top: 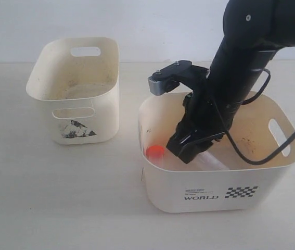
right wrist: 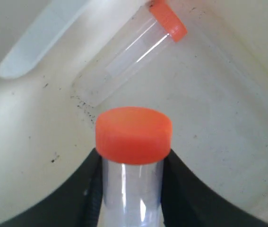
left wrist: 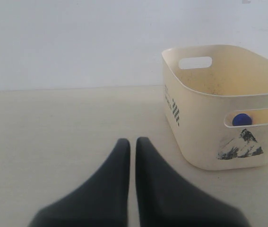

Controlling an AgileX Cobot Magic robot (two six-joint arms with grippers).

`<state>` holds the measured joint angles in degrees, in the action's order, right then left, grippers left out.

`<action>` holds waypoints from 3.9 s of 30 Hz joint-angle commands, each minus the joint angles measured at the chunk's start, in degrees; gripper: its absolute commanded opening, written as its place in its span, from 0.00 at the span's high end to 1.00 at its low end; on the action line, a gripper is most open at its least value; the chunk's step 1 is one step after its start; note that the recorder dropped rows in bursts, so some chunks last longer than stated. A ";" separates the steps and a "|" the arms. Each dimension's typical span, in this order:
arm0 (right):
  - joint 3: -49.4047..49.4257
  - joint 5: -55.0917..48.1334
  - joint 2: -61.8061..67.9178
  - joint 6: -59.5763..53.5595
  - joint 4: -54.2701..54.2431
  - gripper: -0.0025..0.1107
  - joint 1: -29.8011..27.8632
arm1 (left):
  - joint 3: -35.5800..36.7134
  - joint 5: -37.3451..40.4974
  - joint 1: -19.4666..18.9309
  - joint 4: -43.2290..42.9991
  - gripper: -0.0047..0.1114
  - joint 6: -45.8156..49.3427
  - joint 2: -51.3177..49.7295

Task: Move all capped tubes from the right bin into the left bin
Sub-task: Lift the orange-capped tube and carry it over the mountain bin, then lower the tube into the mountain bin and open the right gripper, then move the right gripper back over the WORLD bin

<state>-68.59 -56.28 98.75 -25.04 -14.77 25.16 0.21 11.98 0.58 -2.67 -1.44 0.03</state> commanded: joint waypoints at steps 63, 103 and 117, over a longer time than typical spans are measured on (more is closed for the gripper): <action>-43.84 27.17 23.83 -28.07 -19.82 0.98 9.64 | -0.21 0.00 -0.02 -0.13 0.92 -0.54 -0.03; -44.03 -13.68 8.20 -5.44 -0.01 0.98 10.75 | -0.21 -0.01 -0.02 -0.13 0.92 -0.54 -0.03; -7.10 -13.68 -11.04 -16.17 -7.72 0.98 -1.25 | -0.21 -0.01 -0.02 -0.13 0.92 -0.54 -0.03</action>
<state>-79.56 -70.00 91.00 -38.85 -20.73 28.28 0.21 11.98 0.58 -2.67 -1.44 0.03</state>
